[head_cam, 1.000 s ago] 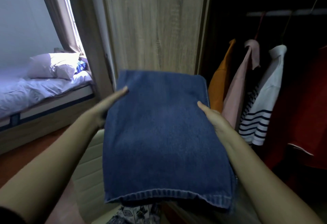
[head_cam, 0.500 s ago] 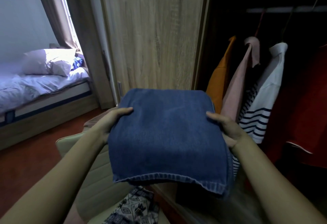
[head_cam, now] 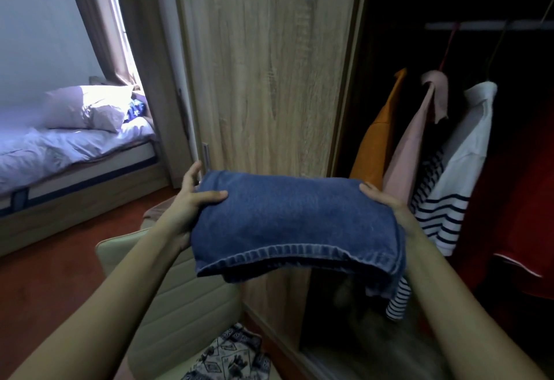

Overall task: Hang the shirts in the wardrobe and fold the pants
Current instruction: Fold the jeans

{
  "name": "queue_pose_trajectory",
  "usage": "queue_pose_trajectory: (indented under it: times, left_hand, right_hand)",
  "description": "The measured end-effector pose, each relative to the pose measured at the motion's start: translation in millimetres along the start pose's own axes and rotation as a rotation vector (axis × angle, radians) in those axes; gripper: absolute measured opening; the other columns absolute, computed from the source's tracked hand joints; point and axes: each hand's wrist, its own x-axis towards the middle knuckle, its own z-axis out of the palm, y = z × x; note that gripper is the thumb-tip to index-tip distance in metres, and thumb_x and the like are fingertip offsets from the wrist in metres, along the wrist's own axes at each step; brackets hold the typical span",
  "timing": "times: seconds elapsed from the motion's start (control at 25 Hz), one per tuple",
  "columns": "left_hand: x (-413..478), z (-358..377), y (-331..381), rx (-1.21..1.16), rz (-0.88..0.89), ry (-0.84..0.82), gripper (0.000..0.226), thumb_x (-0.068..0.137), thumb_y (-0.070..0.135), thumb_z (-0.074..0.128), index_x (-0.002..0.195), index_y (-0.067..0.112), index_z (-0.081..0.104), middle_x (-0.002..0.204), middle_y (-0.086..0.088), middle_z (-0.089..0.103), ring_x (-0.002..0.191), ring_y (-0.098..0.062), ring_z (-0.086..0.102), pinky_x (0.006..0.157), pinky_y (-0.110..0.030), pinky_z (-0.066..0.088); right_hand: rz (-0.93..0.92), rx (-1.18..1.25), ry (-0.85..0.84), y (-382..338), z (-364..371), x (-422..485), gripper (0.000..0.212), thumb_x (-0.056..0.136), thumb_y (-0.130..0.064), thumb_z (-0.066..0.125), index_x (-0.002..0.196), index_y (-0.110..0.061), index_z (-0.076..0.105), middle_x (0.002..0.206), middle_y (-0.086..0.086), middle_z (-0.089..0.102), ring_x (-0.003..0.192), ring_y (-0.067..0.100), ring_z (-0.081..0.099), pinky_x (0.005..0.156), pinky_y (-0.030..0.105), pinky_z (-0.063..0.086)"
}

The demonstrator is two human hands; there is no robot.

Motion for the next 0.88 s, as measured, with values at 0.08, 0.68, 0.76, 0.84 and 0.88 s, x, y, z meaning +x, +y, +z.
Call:
queue_pose_trajectory:
  times: [0.08, 0.68, 0.76, 0.84, 0.88]
  left_hand:
    - [3, -3, 2, 0.026, 0.104, 0.032, 0.085, 0.072, -0.003, 0.069, 0.14, 0.03, 0.032, 0.131, 0.001, 0.042, 0.094, -0.011, 0.058, 0.057, -0.02, 0.053]
    - [-15, -24, 41, 0.301, 0.253, -0.332, 0.08, 0.04, 0.018, 0.088, 0.112, 0.04, 0.059, 0.13, 0.003, 0.051, 0.104, -0.012, 0.063, 0.074, -0.02, 0.053]
    - [-19, -27, 53, 0.539, 0.284, -0.405, 0.089, 0.047, 0.01, 0.091, 0.12, 0.045, 0.053, 0.134, 0.011, 0.048, 0.112, 0.001, 0.056, 0.08, -0.011, 0.048]
    - [-18, -25, 60, 0.887, 0.362, -0.378, 0.095, 0.051, 0.024, 0.091, 0.13, 0.045, 0.043, 0.134, 0.018, 0.046, 0.117, 0.009, 0.049, 0.086, -0.005, 0.041]
    - [-20, -21, 64, 1.05, 0.436, -0.347, 0.098, 0.05, 0.035, 0.086, 0.134, 0.043, 0.038, 0.134, 0.017, 0.048, 0.118, 0.006, 0.049, 0.088, -0.006, 0.04]
  right_hand:
    - [-0.01, 0.028, -0.057, -6, -2, 1, 0.123, 0.045, -0.013, 0.088, 0.147, -0.029, 0.019, 0.117, 0.002, 0.052, 0.08, 0.021, 0.072, 0.058, 0.031, 0.057]
    - [-0.381, -0.714, -0.126, -21, -5, 7, 0.113, 0.039, -0.039, 0.092, 0.138, -0.034, 0.037, 0.133, -0.011, 0.048, 0.116, 0.005, 0.056, 0.091, 0.021, 0.05]
    - [-0.437, -0.852, -0.102, -24, -5, 8, 0.1, 0.049, -0.025, 0.092, 0.135, -0.036, 0.04, 0.133, -0.012, 0.047, 0.118, 0.002, 0.053, 0.093, 0.015, 0.047]
    - [-0.551, -0.947, -0.08, -32, 0, 9, 0.087, 0.058, -0.013, 0.087, 0.128, -0.04, 0.043, 0.133, -0.01, 0.049, 0.121, 0.004, 0.05, 0.092, 0.012, 0.046]
    - [-0.592, -0.951, -0.067, -36, 3, 9, 0.083, 0.06, -0.01, 0.085, 0.125, -0.041, 0.045, 0.132, -0.009, 0.05, 0.121, 0.006, 0.051, 0.09, 0.011, 0.046]
